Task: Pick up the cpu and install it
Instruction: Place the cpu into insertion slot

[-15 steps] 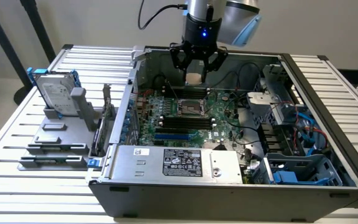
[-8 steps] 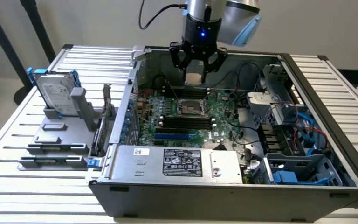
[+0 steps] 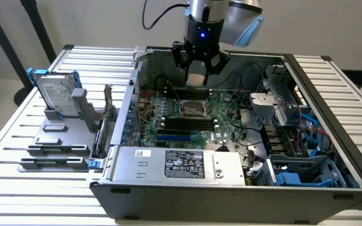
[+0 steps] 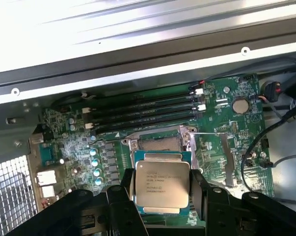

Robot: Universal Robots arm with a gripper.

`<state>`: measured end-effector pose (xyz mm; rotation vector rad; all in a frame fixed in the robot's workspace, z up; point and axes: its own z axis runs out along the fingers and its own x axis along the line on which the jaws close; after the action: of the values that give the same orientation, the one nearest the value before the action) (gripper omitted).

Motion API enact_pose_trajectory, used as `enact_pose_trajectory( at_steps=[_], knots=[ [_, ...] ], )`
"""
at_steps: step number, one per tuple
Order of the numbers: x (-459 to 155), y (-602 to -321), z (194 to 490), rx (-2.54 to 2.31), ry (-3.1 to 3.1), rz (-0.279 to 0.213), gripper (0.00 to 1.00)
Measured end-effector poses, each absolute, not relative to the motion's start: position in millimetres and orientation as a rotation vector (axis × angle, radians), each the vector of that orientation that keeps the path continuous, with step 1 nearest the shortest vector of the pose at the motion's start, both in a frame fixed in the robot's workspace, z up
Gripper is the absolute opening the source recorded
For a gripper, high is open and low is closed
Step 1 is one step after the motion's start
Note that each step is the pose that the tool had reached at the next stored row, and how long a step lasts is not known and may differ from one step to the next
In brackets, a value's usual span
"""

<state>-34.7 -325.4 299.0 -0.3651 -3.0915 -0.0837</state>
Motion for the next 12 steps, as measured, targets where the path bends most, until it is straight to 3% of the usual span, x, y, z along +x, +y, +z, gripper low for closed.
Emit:
enact_pose_trajectory(
  at_steps=[12],
  knots=[
    [-34.7,-325.4,294.9,-0.703,-3.038,-0.088,0.55]
  ],
)
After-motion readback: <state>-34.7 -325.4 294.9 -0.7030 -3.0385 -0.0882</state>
